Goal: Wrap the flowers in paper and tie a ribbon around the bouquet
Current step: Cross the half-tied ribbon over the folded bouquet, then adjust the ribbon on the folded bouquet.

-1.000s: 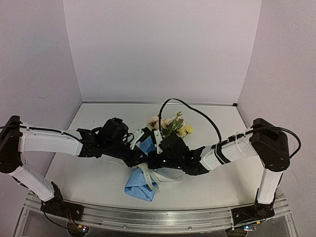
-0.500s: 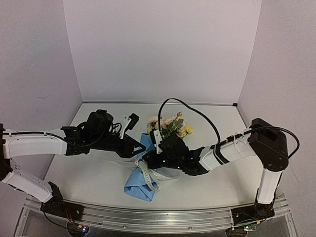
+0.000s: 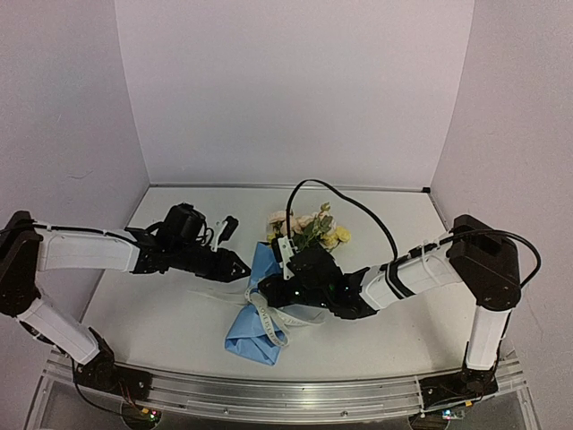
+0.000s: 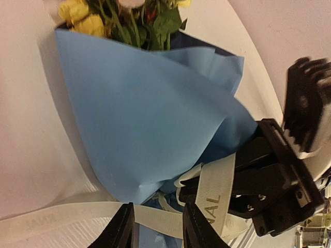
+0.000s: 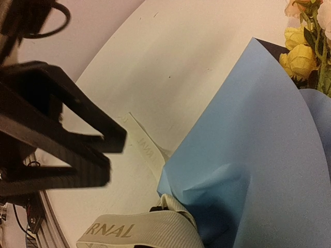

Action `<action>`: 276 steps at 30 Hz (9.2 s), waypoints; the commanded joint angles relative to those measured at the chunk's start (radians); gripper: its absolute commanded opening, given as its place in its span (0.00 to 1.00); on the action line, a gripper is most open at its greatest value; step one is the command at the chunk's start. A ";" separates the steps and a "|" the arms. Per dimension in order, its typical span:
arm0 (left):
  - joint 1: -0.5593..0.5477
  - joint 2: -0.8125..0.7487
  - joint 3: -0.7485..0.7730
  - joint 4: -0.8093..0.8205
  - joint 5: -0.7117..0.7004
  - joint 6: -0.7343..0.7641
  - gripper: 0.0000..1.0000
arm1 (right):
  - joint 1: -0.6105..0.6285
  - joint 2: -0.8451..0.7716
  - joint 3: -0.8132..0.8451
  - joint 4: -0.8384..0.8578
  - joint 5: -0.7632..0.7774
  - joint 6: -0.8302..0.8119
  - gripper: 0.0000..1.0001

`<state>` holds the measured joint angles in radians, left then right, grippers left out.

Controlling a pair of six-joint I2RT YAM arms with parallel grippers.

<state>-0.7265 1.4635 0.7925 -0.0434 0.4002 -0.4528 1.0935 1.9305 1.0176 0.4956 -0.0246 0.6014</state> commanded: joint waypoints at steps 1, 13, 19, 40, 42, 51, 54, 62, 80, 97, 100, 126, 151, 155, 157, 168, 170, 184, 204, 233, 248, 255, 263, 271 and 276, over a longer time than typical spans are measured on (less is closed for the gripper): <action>-0.001 0.057 0.059 0.051 0.145 -0.059 0.34 | -0.004 0.002 0.005 0.038 -0.001 -0.012 0.00; -0.001 0.105 0.068 0.130 0.181 -0.111 0.36 | -0.003 0.002 0.007 0.038 -0.018 -0.014 0.00; -0.001 0.135 0.084 0.124 0.181 -0.116 0.36 | -0.003 0.000 0.006 0.040 -0.023 -0.016 0.00; 0.000 0.166 0.106 0.122 0.196 -0.174 0.10 | -0.003 -0.004 0.008 0.031 -0.006 -0.025 0.00; 0.000 0.152 0.101 0.122 0.182 -0.166 0.03 | -0.003 -0.007 0.006 0.017 -0.002 -0.023 0.00; 0.000 0.084 0.068 0.135 0.124 -0.136 0.00 | -0.002 -0.071 -0.013 -0.051 0.012 -0.003 0.11; -0.001 0.065 0.053 0.144 0.109 -0.133 0.00 | -0.003 -0.108 -0.031 -0.073 0.014 0.009 0.21; 0.000 0.053 0.034 0.148 0.107 -0.131 0.00 | -0.002 -0.183 -0.056 -0.137 0.025 0.066 0.38; -0.001 0.063 0.019 0.170 0.148 -0.136 0.00 | -0.003 -0.107 0.073 -0.228 0.078 0.179 0.47; -0.001 0.074 -0.008 0.201 0.173 -0.146 0.00 | -0.017 -0.066 0.148 -0.310 0.094 0.245 0.17; -0.001 0.078 -0.011 0.205 0.171 -0.151 0.00 | -0.017 -0.058 0.154 -0.319 0.095 0.244 0.04; -0.001 0.111 -0.023 0.229 0.156 -0.215 0.19 | -0.007 -0.112 0.085 -0.300 0.052 0.200 0.00; 0.000 0.177 0.058 0.060 0.328 -0.096 0.25 | -0.005 -0.116 0.027 -0.161 0.032 0.206 0.00; 0.000 0.185 0.074 0.062 0.323 -0.096 0.26 | -0.005 -0.112 0.029 -0.161 0.032 0.205 0.00; 0.000 0.186 0.083 0.057 0.317 -0.093 0.26 | -0.006 -0.111 0.031 -0.161 0.032 0.207 0.00; 0.000 0.216 0.123 0.018 0.312 -0.061 0.13 | -0.005 -0.107 0.035 -0.161 0.006 0.209 0.00; 0.001 0.215 0.124 0.022 0.312 -0.063 0.10 | -0.005 -0.107 0.035 -0.161 0.006 0.209 0.00; 0.001 0.103 0.067 0.080 0.158 -0.095 0.00 | 0.000 -0.156 0.018 -0.196 0.013 0.189 0.00; 0.007 -0.018 -0.053 0.086 0.068 -0.121 0.00 | 0.012 -0.255 -0.041 -0.406 0.115 0.168 0.00; 0.009 -0.093 -0.133 0.117 0.014 -0.145 0.00 | 0.165 -0.375 -0.002 -0.815 0.141 0.118 0.72; 0.009 -0.135 -0.153 0.109 0.000 -0.144 0.00 | 0.191 -0.165 0.113 -0.830 0.113 0.262 0.52; 0.009 -0.149 -0.153 0.092 -0.021 -0.142 0.00 | 0.191 -0.142 0.117 -0.864 0.090 0.272 0.22; 0.009 -0.138 -0.143 0.059 -0.058 -0.131 0.00 | 0.168 -0.185 0.190 -1.187 0.274 0.171 0.00; 0.021 -0.109 -0.115 0.020 -0.111 -0.128 0.00 | 0.103 -0.193 0.249 -1.372 0.393 0.045 0.00; 0.046 -0.087 -0.105 0.031 -0.097 -0.135 0.00 | 0.055 -0.182 0.278 -1.422 0.436 -0.007 0.00</action>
<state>-0.7021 1.3578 0.6415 -0.0185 0.3139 -0.5992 1.1807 1.7687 1.2459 -0.8262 0.3212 0.6646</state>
